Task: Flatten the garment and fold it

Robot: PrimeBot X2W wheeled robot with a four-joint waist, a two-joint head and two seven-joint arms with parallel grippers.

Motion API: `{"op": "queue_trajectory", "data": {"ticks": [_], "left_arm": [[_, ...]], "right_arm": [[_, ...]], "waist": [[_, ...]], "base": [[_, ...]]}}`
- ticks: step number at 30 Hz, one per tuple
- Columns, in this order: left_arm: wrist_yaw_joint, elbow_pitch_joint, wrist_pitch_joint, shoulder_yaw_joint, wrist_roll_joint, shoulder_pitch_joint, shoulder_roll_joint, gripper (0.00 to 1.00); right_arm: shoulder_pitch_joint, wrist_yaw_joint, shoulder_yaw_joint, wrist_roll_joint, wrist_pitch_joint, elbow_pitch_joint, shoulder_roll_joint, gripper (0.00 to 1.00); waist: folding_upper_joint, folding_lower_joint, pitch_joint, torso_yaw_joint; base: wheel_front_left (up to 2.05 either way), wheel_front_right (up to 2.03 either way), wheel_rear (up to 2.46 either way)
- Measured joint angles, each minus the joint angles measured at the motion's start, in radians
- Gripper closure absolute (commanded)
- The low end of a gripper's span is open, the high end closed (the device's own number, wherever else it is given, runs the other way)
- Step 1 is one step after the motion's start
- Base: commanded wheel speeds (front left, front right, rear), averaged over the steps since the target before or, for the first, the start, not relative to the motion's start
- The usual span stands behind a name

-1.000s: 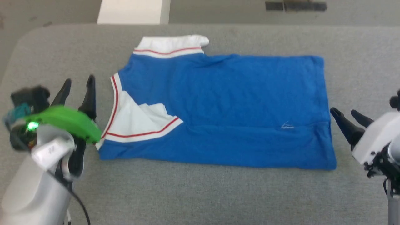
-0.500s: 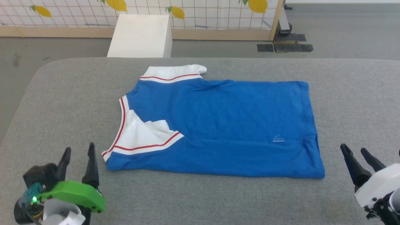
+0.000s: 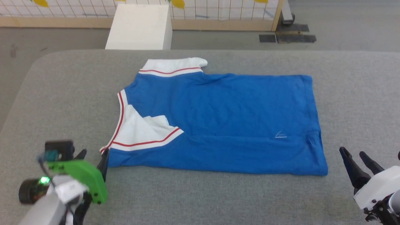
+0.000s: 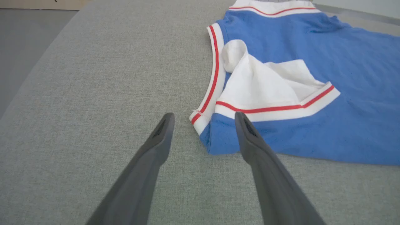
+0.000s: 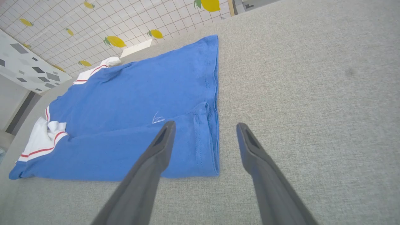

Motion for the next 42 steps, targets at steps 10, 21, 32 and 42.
{"op": "queue_trajectory", "data": {"ticks": [10,21,32,42], "left_arm": [[-0.046,0.085,0.381,-0.084,-0.07,-0.181,0.031,0.0],[-0.051,0.207,0.459,-0.083,-0.143,-0.232,-0.008,0.19],[-0.073,0.182,0.416,-0.051,-0.187,-0.222,-0.025,1.0],[-0.037,0.039,0.396,-0.036,-0.185,-0.154,-0.003,1.0]], "right_arm": [[-0.03,0.0,0.003,0.007,0.018,-0.012,-0.004,0.0],[-0.054,0.0,0.002,0.007,0.035,-0.035,-0.011,0.0],[-0.054,0.0,0.014,-0.041,0.147,-0.067,-0.026,0.0],[-0.125,0.0,0.138,-0.266,0.52,-0.114,-0.05,0.0]], "waist": [[0.0,0.0,0.074,-0.006],[0.0,0.0,0.131,-0.022],[0.0,0.0,0.117,-0.02],[0.0,0.0001,0.119,-0.035]], "base": [[0.0,0.0,0.0],[0.0,0.0,0.0],[0.0,0.0,0.0],[0.0,0.0,0.0]]}}
